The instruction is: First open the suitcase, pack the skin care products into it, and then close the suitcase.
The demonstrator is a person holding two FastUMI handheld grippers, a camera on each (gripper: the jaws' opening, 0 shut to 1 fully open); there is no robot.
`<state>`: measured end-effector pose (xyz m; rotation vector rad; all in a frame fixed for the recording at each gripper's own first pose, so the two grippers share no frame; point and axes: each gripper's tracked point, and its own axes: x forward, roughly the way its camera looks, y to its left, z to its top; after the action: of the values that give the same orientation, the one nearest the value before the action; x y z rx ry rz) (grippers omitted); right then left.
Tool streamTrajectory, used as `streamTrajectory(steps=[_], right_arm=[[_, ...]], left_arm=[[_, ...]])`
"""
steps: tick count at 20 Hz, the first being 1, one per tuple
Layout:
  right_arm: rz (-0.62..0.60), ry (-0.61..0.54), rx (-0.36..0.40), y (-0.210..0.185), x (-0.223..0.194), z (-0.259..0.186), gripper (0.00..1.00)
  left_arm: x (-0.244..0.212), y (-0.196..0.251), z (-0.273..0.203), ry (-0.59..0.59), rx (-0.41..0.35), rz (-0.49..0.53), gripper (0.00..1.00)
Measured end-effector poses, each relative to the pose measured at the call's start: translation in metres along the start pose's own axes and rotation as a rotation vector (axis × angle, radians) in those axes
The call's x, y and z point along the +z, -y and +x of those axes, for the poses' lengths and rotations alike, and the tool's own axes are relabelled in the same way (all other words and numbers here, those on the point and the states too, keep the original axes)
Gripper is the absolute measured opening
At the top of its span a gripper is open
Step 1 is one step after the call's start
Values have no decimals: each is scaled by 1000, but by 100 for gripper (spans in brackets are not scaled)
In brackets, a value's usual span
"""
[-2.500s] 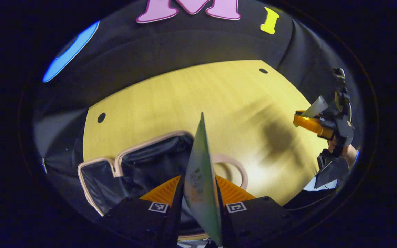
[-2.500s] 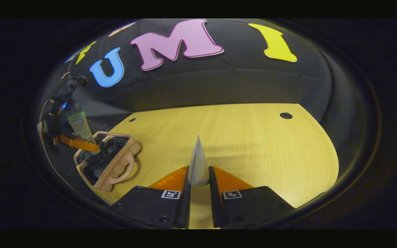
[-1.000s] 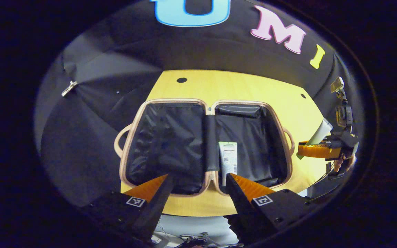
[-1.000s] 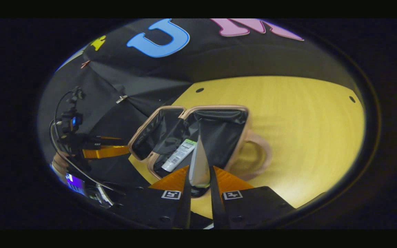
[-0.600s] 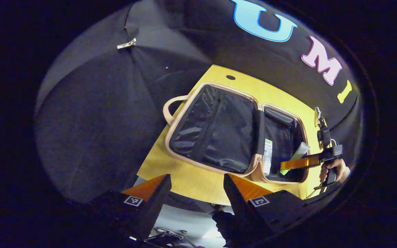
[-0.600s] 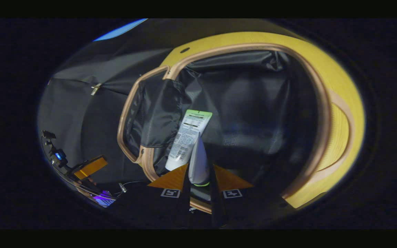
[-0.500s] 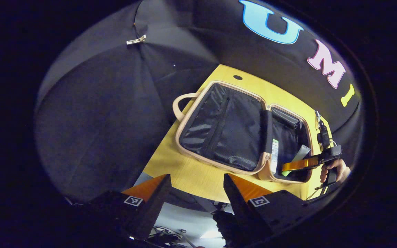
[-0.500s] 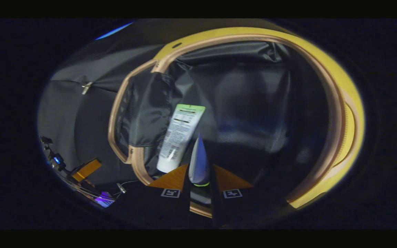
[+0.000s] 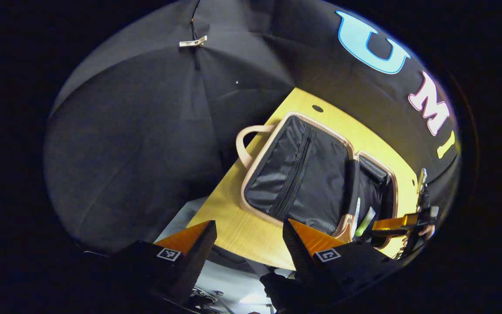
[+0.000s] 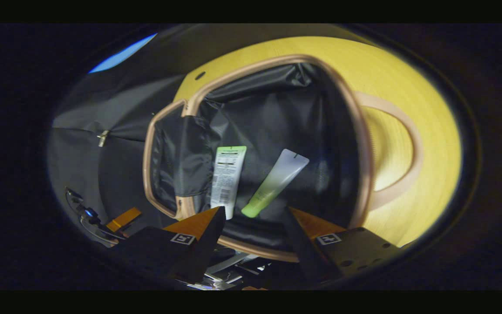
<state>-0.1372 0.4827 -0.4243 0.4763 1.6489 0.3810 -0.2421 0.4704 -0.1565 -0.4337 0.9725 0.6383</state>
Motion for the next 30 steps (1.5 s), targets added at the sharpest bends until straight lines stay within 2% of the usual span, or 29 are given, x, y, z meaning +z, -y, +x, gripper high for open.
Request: streamTrajectory(steps=[1, 2, 3, 4, 5, 6, 10, 14, 19, 21, 23, 24, 26, 28, 30], right_arm=[[-26, 30, 40, -4, -1, -16, 98], [-57, 67, 75, -7, 0, -31, 98], [-92, 111, 103, -6, 4, -47, 78], [-131, 162, 111, -3, 10, -65, 78], [-167, 197, 110, 5, 12, -80, 88], [-183, 227, 108, 12, 14, -95, 88], [-94, 318, 80, 42, 29, -129, 88], [-12, 379, 40, 70, 36, -153, 88], [27, 382, -3, 89, 29, -159, 88], [46, 384, 7, 86, 27, -159, 88], [43, 372, 9, 83, 25, -156, 88], [37, 370, 13, 79, 26, -155, 88], [16, 362, 28, 71, 25, -154, 88], [1, 359, 41, 64, 25, -152, 88], [-1, 361, 62, 58, 24, -154, 88]], left_arm=[[10, -1, 2, 14, -2, 5, 96], [22, -4, 6, 25, 5, 17, 96], [35, -9, 10, 38, 18, 34, 96], [51, -13, 15, 51, 34, 56, 96], [69, -17, 21, 60, 44, 73, 96], [85, -20, 30, 60, 55, 87, 96], [126, -30, 83, 13, 109, 103, 96], [125, -44, 132, -68, 164, 104, 95], [108, -58, 174, -154, 188, 48, 94], [95, -55, 190, -195, 171, -15, 94], [85, -44, 193, -221, 96, -115, 90], [86, -36, 198, -200, 57, -155, 68], [86, -33, 203, -200, 72, -160, 23], [92, -29, 196, -172, 65, -176, 20], [95, -20, 188, -151, -4, -172, 16]])
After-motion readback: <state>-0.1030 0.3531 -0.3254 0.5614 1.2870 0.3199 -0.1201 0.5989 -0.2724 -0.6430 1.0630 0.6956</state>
